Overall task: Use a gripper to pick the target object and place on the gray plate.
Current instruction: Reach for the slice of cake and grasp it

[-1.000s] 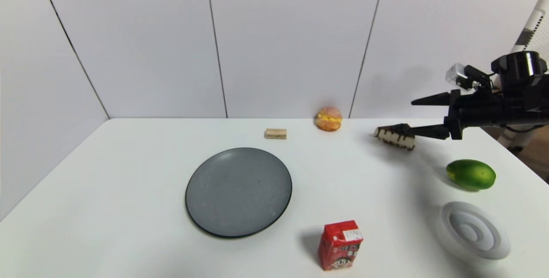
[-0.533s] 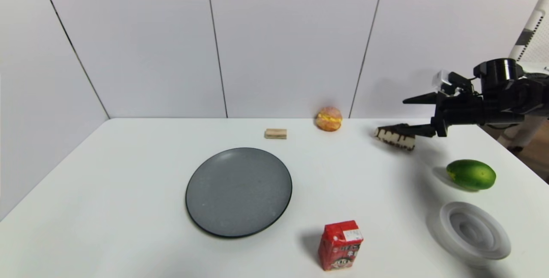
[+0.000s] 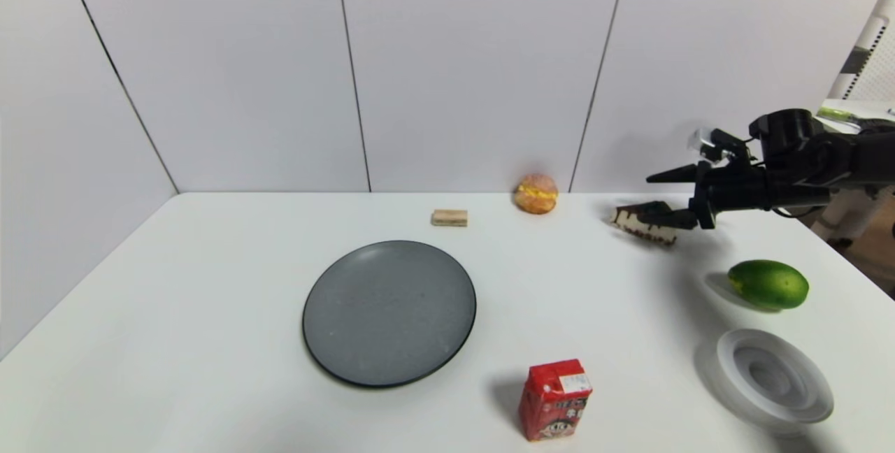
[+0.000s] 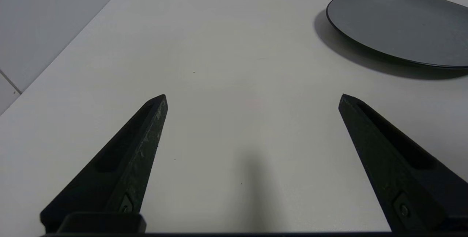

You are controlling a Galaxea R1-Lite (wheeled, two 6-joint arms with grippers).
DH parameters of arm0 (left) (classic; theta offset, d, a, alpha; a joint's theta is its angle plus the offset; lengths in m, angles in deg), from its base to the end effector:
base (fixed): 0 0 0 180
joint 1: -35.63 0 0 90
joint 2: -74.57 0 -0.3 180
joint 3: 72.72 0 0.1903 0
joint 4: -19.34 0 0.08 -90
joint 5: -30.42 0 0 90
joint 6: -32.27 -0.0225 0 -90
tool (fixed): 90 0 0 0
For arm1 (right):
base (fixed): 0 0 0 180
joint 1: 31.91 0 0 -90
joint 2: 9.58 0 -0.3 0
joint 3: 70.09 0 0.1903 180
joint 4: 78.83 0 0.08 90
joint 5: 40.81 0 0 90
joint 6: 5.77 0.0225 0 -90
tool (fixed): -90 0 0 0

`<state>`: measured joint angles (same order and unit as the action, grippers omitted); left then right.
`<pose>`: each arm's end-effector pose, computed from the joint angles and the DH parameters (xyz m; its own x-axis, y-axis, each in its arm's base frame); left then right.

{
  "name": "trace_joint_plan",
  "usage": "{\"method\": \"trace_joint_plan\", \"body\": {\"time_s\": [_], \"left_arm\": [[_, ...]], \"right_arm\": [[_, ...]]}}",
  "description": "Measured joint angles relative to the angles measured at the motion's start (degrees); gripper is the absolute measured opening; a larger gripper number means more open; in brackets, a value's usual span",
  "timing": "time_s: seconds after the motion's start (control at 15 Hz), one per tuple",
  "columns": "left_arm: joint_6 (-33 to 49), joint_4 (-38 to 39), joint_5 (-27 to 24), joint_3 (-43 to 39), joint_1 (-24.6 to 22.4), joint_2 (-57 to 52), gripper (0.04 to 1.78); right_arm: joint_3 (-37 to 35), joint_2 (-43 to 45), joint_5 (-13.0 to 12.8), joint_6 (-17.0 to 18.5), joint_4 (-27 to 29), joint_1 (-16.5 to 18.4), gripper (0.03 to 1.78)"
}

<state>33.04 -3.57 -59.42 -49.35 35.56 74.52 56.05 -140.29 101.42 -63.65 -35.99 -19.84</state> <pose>-0.0229 0.0000 0.0763 1.0000 0.0040 0.0089 -0.0039 0.9999 -0.0135 0.4426 -0.0765 0.1432 0.5706 0.6863 -0.4509 -0.8198 0.5083 -0.2637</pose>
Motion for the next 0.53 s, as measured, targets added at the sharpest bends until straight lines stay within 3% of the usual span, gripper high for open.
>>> {"method": "trace_joint_plan", "body": {"time_s": [0.53], "left_arm": [[0.00, 0.00, 0.00, 0.00, 0.00, 0.00, 1.69]], "right_arm": [[1.96, -3.33, -0.57, -0.59, 2.27, -0.48, 1.71]]}}
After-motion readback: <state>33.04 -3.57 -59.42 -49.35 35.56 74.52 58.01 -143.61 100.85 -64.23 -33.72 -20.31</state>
